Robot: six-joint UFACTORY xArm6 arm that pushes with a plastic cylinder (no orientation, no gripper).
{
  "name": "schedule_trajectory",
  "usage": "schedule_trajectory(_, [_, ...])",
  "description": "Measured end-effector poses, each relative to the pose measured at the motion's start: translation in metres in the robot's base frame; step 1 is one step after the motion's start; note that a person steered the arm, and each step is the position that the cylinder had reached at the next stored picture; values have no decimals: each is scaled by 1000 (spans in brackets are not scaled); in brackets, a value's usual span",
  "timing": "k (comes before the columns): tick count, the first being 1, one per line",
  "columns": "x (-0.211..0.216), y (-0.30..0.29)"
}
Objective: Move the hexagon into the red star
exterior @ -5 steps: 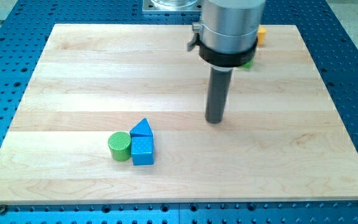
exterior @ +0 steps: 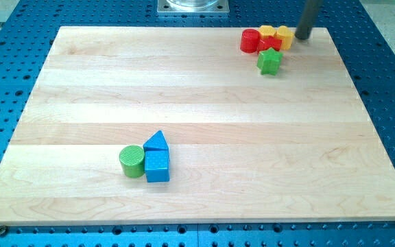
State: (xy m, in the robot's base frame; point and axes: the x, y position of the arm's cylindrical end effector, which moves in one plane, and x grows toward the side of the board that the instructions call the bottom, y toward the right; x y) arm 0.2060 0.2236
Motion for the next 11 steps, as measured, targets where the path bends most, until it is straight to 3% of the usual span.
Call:
schedule_trajectory(3, [-14, -63])
schedule_trajectory(11, [-2, -88])
